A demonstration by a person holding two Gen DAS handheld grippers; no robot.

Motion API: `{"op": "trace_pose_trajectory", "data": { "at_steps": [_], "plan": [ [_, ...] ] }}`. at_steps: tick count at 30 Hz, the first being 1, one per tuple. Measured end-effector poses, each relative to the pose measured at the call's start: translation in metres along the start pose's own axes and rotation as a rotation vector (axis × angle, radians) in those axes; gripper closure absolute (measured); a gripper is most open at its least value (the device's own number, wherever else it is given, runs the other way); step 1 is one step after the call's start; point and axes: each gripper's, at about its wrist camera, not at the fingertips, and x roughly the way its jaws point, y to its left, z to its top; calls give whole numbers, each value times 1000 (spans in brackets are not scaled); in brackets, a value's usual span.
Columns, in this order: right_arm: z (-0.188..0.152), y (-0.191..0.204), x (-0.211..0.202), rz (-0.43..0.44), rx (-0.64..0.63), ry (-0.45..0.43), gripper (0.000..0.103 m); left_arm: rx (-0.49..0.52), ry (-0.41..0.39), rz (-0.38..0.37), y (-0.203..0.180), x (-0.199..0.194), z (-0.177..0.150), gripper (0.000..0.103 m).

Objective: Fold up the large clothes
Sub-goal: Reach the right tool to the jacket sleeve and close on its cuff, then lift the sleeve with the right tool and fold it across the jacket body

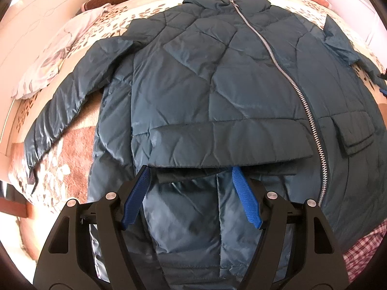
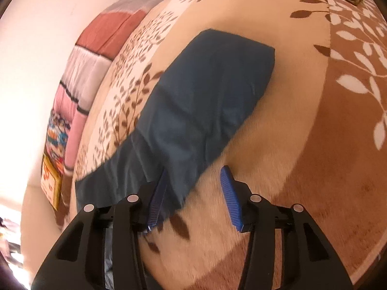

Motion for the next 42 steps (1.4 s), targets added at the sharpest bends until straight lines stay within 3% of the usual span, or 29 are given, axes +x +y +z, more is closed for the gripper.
{"op": "trace_pose_trajectory", "data": {
  "at_steps": [2,4,7,16,24,32,37,42],
  "plan": [
    [4,-2,4,-6,5,-23,65,2,2,4,0,1,0,33],
    [7,-5,7,-16,15,-34,84,-2,4,4,0,1,0,33],
    [9,-7,3,22,17,-47,95,-5,2,-1,0,0,0,33],
    [5,65,-62,150,-249,-193,97,-39,-30,-53,7,-2,-6,33],
    [-40,186,-108,333,-512,-219,97,-66,-127,-119,23,-20,-13,33],
    [-142,290,-109,474,-795,-80,97,-137,-181,-171,51,-26,-22,33],
    [-208,320,-87,507,-913,45,98,-189,-196,-185,71,-25,-28,33],
    [-280,330,-49,474,-1002,208,98,-233,-201,-196,87,-20,-34,33]
  ]
}}
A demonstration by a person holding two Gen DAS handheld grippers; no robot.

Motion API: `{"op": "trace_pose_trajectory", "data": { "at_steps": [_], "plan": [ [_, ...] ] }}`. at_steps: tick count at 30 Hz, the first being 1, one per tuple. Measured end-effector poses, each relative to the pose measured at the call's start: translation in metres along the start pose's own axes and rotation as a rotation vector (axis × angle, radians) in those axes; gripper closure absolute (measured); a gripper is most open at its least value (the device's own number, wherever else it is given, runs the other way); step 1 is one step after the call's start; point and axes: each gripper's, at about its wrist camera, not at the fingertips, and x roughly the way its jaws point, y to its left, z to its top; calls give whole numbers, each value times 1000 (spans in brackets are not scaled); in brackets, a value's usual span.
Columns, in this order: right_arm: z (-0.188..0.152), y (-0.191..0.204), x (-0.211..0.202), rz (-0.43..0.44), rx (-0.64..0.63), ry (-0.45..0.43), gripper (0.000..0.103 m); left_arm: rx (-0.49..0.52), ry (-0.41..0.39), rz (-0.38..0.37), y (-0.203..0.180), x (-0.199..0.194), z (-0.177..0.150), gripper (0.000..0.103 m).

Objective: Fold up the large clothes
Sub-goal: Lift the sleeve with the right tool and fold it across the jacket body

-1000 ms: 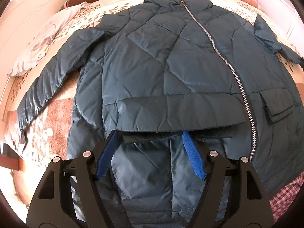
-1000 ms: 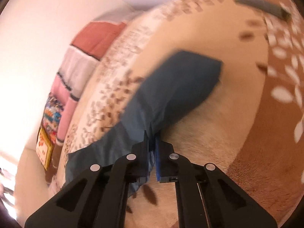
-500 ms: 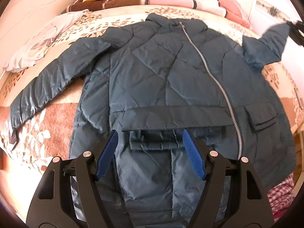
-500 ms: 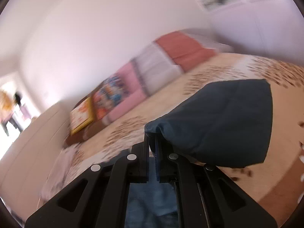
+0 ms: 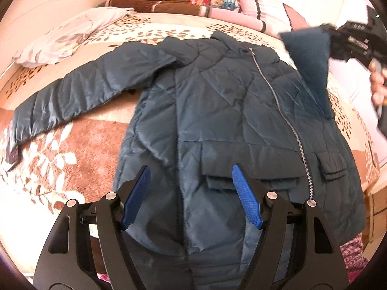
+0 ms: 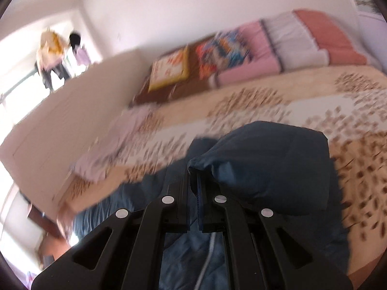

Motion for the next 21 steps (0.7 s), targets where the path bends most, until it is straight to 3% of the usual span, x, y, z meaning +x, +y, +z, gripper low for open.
{"op": "trace_pose_trajectory", "data": {
  "at_steps": [4,8,17,21],
  "plan": [
    [-35,25,46,-22,-50,116,98,-21,-6,-3,10,0,-1,33],
    [-65,23,75,-45,-27,186,98,-35,-10,-3,19,1,0,33],
    [-104,15,105,-31,46,305,97,-22,-14,-2,18,1,6,32],
    [-113,9,108,21,125,356,67,13,-25,-5,8,-2,13,29]
  ]
}}
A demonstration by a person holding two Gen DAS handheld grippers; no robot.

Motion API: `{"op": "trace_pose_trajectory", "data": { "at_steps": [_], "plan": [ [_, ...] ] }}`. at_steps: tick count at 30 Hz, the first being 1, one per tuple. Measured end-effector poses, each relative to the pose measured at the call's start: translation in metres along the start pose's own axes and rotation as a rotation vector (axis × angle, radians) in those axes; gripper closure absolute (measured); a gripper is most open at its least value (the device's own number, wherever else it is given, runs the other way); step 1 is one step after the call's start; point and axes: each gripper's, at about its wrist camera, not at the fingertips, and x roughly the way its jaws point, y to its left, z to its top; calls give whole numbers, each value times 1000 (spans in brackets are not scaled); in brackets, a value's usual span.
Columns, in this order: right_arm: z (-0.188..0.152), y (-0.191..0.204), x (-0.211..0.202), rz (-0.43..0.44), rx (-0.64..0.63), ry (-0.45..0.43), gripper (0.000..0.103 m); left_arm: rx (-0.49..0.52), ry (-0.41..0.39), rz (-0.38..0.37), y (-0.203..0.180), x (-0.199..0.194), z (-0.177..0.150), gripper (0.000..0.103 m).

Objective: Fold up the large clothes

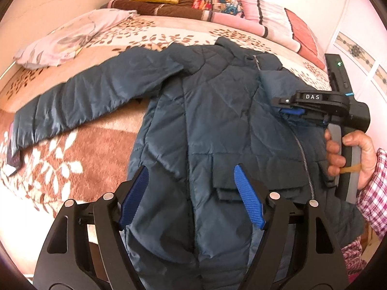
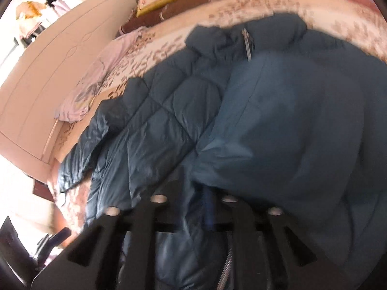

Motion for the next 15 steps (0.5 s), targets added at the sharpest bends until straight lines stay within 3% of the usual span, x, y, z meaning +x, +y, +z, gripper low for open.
{"op": "trace_pose_trajectory", "data": {
  "at_steps": [4,8,15],
  "plan": [
    [-7,3,-11,14,8,-9,37,51,-18,-6,-14,-3,11,29],
    [-23,-3,-36,7,25,-42,35,119,-42,-24,-36,-5,25,29],
    [-77,-40,-92,-177,88,-158,32,319,-83,-62,-104,9,50,29]
  ]
}}
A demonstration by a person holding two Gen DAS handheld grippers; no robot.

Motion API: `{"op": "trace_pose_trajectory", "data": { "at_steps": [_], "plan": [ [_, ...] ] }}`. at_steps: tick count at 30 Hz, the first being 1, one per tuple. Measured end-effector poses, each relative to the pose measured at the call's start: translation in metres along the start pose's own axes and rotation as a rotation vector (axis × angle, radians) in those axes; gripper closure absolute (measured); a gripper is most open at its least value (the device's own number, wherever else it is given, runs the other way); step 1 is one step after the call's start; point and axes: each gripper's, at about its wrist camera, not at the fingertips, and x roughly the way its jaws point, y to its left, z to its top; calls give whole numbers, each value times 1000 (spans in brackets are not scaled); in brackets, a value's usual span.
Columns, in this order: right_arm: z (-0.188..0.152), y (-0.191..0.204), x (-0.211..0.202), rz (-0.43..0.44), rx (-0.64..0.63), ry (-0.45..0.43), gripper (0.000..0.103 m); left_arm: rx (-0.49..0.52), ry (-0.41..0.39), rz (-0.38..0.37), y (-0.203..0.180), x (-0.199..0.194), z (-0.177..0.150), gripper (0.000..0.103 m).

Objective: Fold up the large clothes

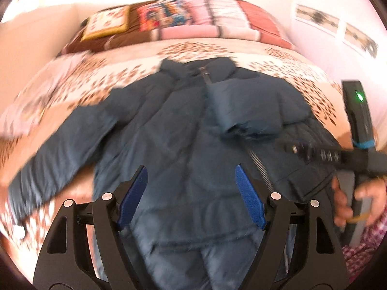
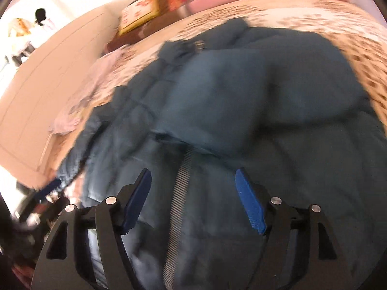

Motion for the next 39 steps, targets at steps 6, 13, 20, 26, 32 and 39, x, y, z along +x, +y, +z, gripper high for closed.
{"op": "trace_pose_trajectory", "data": {
  "at_steps": [6,13,20,26,32,39],
  "plan": [
    [-39,-36,-31,-78,29,-82,32,162,1,-17,-57,35,31,29],
    [-63,-47,-37,-87,-50,-128,32,346,43,-15,-124,86,51,29],
    [-73,-51,-39,-70,-96,-142,32,504,65,99,-157,122,44,32],
    [-74,-54,-38,-41,-78,-141,32,334,53,32,-125,103,60,82],
    [-75,-54,-38,-40,-76,-142,32,69,15,3,-69,79,76,93],
    [-75,-51,-37,-60,-90,-140,32,-136,26,72,-1,79,75,93]
  ]
}}
